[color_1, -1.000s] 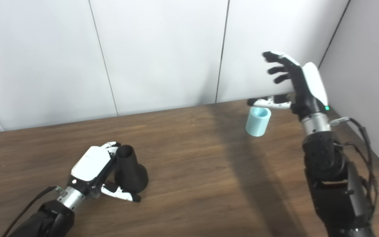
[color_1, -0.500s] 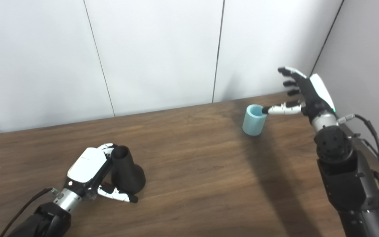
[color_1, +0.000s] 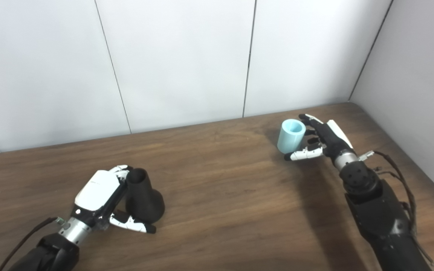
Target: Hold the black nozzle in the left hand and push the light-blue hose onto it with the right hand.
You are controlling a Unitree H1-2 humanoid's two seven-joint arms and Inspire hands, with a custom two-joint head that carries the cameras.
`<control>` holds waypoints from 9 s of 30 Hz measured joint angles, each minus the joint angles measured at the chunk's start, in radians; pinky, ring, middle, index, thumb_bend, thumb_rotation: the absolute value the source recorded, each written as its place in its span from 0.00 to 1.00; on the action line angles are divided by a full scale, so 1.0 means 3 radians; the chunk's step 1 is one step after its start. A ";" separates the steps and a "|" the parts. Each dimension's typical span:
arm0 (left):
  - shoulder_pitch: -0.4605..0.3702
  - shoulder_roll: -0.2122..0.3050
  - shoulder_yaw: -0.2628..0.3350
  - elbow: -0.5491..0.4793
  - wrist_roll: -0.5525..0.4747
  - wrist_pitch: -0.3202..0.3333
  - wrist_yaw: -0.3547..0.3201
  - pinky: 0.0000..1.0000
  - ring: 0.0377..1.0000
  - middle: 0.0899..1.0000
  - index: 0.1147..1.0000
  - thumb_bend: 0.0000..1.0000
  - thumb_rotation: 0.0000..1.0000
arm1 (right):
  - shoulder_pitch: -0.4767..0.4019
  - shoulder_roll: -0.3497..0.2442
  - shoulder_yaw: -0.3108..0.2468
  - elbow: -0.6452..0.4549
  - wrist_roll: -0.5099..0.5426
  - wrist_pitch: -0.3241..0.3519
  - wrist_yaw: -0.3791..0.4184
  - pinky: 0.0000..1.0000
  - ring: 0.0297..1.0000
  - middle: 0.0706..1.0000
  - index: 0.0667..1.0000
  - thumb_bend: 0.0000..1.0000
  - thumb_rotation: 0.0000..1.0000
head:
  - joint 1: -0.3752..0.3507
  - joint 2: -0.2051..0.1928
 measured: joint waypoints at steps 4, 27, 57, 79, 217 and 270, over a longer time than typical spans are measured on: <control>0.0022 0.0018 0.0008 -0.0037 0.0000 0.0001 -0.0001 0.80 0.60 0.44 0.41 0.53 0.00 | -0.0040 0.0000 0.0008 0.0077 0.0040 -0.0038 -0.0005 0.75 0.84 0.88 0.91 0.82 0.14 | 0.0005 0.0015; 0.0033 0.0027 0.0010 -0.0048 0.0000 0.0010 -0.0002 0.82 0.61 0.44 0.41 0.53 0.00 | -0.0215 0.0148 0.0247 0.0395 -0.0009 -0.0507 -0.0305 0.48 0.51 0.52 0.59 0.75 0.05 | 0.0128 0.0118; 0.0048 0.0041 0.0014 -0.0090 0.0000 0.0038 -0.0009 0.83 0.60 0.43 0.42 0.53 0.00 | -0.0044 0.0295 0.0384 -0.0113 -0.0172 -0.0518 -0.0398 0.37 0.41 0.40 0.47 0.53 0.00 | 0.0276 0.0215; 0.0077 -0.0038 0.0006 -0.0195 0.0006 0.0279 -0.0070 0.85 0.58 0.45 0.41 0.53 0.00 | -0.0457 0.1037 0.0638 -0.1979 0.0079 0.0922 0.0527 0.32 0.36 0.40 0.47 0.53 0.00 | 0.1334 0.0378; 0.0061 -0.0158 -0.0110 -0.0454 0.0066 0.0788 -0.0252 0.87 0.58 0.44 0.41 0.53 0.00 | -0.0620 0.1155 0.1201 -0.1757 -0.0206 0.0875 0.0904 0.28 0.37 0.42 0.51 0.51 0.00 | 0.1994 0.0823; 0.0064 -0.0151 -0.0116 -0.0560 0.0083 0.0897 -0.0383 0.86 0.56 0.44 0.41 0.53 0.00 | -0.0554 0.0943 0.1586 -0.1448 -0.0706 -0.0393 0.0600 0.31 0.37 0.44 0.48 0.52 0.00 | 0.1989 0.0905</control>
